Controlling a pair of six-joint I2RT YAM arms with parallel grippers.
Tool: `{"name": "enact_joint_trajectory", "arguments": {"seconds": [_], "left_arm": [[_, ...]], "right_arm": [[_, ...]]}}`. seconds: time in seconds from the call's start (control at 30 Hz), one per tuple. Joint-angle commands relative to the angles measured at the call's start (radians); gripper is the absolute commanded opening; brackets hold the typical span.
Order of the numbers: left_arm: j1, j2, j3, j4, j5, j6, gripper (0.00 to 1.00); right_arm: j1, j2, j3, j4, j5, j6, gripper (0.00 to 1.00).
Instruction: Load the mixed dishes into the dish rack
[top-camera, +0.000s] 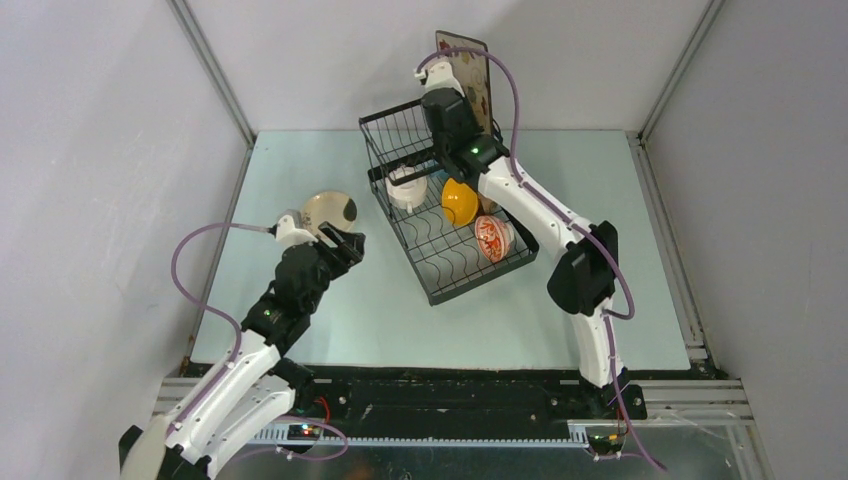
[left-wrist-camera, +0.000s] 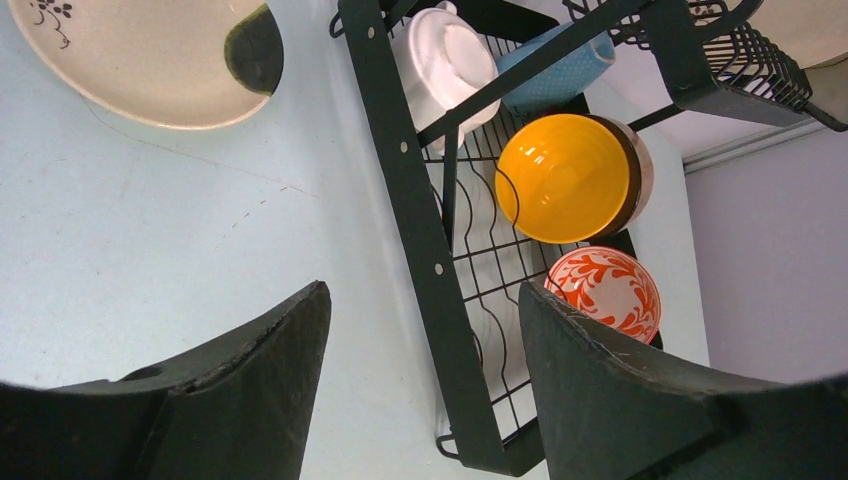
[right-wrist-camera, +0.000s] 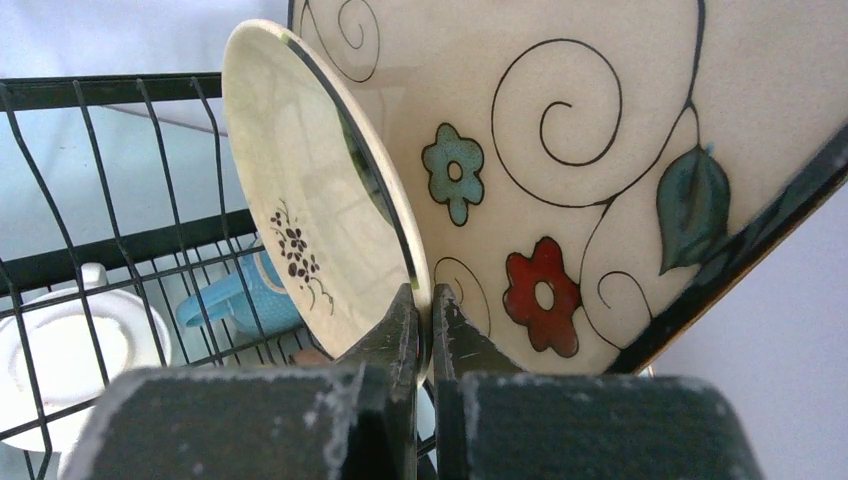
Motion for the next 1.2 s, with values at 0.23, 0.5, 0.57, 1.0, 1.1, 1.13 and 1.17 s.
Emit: {"name": "enact_joint_trajectory", "arguments": {"seconds": [0.23, 0.5, 0.57, 1.0, 1.1, 1.13, 1.17], "left_arm": [[0.000, 0.001, 0.005, 0.025, -0.021, -0.017, 0.75], [0.010, 0.006, 0.005, 0.003, -0.031, -0.030, 0.75], [0.015, 0.008, 0.004, 0.001, -0.027, -0.032, 0.75], [0.027, 0.033, 0.006, 0.011, -0.005, -0.039, 0.75], [0.030, 0.036, 0.006, 0.012, -0.004, -0.039, 0.75], [0.030, 0.036, 0.006, 0.012, -0.003, -0.039, 0.75], [0.031, 0.036, 0.006, 0.013, -0.002, -0.038, 0.75]], "right_arm": [[0.023, -0.014, 0.159, -0.050, -0.029, 0.042, 0.00], [0.003, -0.005, 0.102, -0.083, -0.008, 0.116, 0.00], [0.001, -0.005, 0.089, -0.088, 0.006, 0.127, 0.00], [-0.002, -0.010, 0.080, -0.132, 0.116, 0.203, 0.00], [-0.003, -0.026, 0.099, -0.115, 0.112, 0.197, 0.00], [-0.002, -0.029, 0.105, -0.102, 0.111, 0.193, 0.00], [-0.003, -0.034, 0.108, -0.098, 0.107, 0.185, 0.00]]}}
